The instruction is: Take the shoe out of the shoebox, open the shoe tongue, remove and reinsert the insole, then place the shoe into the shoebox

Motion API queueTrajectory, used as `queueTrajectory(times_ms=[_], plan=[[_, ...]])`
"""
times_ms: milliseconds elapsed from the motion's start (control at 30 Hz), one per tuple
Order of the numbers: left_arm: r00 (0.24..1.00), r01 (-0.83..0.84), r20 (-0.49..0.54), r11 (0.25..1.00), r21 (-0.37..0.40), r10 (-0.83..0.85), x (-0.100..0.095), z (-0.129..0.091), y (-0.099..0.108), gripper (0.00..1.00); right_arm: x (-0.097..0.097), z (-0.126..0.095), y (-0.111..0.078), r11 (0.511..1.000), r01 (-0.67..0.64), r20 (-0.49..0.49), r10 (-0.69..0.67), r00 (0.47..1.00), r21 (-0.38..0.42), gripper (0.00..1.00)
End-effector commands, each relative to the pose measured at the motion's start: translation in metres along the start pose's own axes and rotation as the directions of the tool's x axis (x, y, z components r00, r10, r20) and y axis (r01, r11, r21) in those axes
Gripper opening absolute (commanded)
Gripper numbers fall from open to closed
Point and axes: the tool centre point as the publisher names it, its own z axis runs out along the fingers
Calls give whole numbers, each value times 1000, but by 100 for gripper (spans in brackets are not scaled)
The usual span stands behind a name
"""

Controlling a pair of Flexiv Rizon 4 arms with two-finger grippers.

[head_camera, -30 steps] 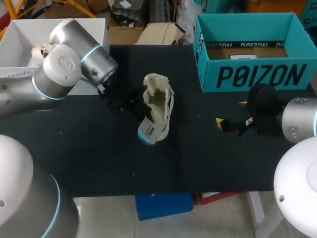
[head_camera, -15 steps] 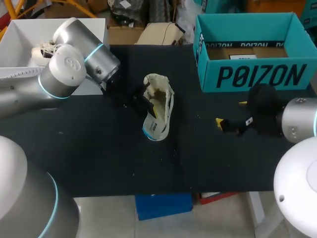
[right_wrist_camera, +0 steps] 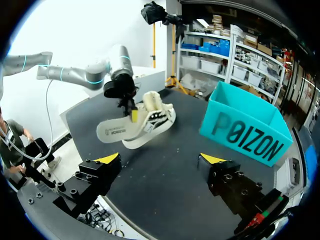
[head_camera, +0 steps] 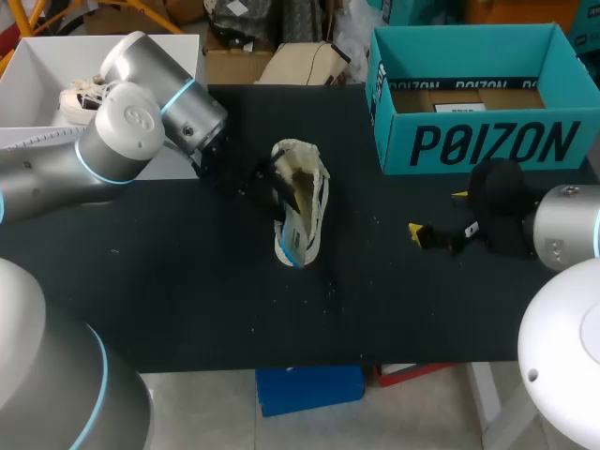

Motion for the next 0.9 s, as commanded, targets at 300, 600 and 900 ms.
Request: queueTrajectory(times_ms=[300,600,900], plan=[[1000,2,-29,1000,-18,-3,5,-16,-51,62,0,1,-1,1000,-1,-1,1,1000,1,100],[996,20,-88,998,62,-15,11,-4,-71,27,0,1,-1,1000,-1,-1,1,1000,1,100],[992,36,-120,996,76,-27,18,-3,-73,0,0,1,-1,1000,-1,-1,1,1000,1,100]])
